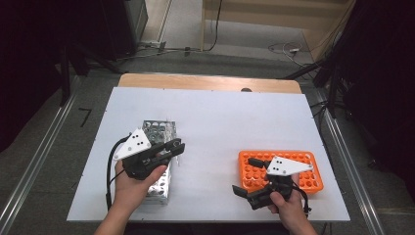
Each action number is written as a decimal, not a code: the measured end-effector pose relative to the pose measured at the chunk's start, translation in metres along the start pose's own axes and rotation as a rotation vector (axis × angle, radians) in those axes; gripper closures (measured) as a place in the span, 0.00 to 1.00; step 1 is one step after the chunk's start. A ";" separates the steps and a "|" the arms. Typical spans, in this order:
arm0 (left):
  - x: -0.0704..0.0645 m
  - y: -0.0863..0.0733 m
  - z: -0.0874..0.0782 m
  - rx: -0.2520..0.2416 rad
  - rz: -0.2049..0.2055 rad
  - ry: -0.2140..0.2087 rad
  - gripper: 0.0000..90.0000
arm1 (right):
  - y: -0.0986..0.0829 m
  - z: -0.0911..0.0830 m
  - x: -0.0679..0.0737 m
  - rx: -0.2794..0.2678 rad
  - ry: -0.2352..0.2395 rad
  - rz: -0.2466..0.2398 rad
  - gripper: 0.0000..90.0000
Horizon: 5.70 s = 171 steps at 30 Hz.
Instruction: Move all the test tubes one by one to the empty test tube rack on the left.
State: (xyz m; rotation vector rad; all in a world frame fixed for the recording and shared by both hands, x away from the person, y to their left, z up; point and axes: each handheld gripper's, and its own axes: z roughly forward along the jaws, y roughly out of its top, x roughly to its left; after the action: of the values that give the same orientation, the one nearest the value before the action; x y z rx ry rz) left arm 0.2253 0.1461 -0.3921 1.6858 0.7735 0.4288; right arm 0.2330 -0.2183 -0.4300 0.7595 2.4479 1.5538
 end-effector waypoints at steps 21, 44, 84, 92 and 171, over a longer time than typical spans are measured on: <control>0.031 -0.012 0.003 -0.002 -0.022 0.153 0.84 | -0.009 -0.020 -0.023 -0.018 -0.073 0.040 0.00; 0.042 -0.027 0.010 0.050 -0.027 0.219 0.84 | -0.013 -0.031 -0.037 -0.029 -0.112 0.064 0.00; 0.038 -0.037 0.021 0.289 0.012 0.228 0.84 | -0.015 -0.031 -0.040 -0.013 -0.145 0.062 0.00; 0.039 -0.038 0.023 0.308 0.007 0.228 0.84 | -0.015 -0.030 -0.040 -0.009 -0.144 0.063 0.00; 0.025 -0.039 -0.031 0.020 -0.044 0.102 0.00 | -0.020 -0.047 -0.058 -0.034 -0.211 0.072 0.00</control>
State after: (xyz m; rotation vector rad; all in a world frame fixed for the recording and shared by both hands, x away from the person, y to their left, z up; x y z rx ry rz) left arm 0.2124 0.1898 -0.4239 1.6726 0.8907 0.4811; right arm 0.2581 -0.2909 -0.4348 0.9617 2.2615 1.4524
